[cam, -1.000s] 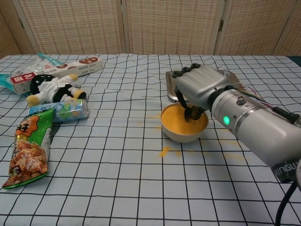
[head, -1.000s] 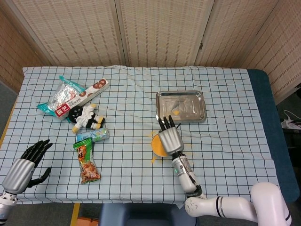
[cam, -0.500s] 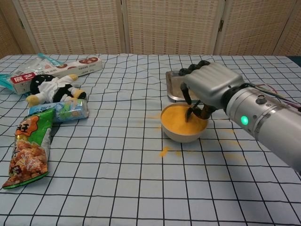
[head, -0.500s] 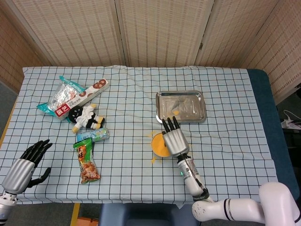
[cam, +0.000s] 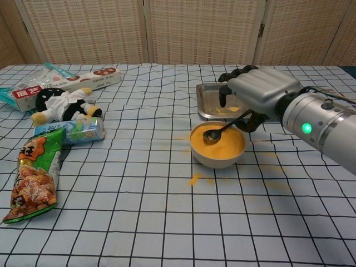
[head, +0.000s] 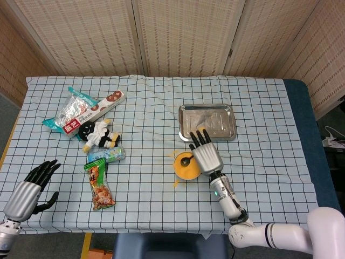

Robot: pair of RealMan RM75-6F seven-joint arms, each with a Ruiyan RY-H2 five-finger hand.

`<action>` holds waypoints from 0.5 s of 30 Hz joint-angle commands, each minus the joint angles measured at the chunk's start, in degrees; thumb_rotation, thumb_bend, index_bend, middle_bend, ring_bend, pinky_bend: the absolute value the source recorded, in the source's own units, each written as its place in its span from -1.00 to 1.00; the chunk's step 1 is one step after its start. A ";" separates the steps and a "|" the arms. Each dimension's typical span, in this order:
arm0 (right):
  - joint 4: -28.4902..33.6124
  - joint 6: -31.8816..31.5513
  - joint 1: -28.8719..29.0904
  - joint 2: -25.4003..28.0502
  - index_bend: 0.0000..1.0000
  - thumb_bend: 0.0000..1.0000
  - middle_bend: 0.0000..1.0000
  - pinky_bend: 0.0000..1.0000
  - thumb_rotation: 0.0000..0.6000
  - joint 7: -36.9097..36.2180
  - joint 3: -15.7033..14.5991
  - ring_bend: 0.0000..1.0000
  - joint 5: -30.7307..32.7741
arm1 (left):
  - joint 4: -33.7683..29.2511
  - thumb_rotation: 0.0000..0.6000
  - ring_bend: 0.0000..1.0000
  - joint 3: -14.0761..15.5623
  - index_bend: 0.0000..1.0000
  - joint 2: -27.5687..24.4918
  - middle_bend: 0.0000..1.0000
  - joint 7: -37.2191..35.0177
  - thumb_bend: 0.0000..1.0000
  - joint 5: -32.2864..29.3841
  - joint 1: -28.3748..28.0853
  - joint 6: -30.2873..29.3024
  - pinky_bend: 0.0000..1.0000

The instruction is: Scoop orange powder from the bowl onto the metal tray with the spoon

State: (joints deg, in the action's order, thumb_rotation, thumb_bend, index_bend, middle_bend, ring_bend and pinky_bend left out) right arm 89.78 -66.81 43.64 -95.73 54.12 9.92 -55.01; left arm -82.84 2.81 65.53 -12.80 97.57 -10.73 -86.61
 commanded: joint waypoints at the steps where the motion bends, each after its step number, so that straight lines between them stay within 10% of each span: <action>1: -2.40 3.04 0.26 2.21 -0.34 -0.35 -0.90 -1.00 1.00 -3.73 0.27 -1.00 -0.47 | -0.04 1.00 -1.00 -0.10 -1.00 0.18 -1.00 0.46 -0.12 -0.35 -0.11 0.40 -0.71; 15: -6.77 13.63 3.70 7.28 -0.18 -0.35 -0.90 -1.00 1.00 -9.53 1.76 -1.00 4.51 | -0.07 1.00 -1.00 -0.49 -1.00 0.69 -1.00 1.64 -0.13 -1.79 -0.72 2.39 -0.71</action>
State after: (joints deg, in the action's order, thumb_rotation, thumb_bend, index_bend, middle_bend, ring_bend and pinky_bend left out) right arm 83.40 -54.26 46.56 -89.28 44.79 11.55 -51.46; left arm -82.91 2.33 66.22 -11.18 95.82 -11.44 -84.26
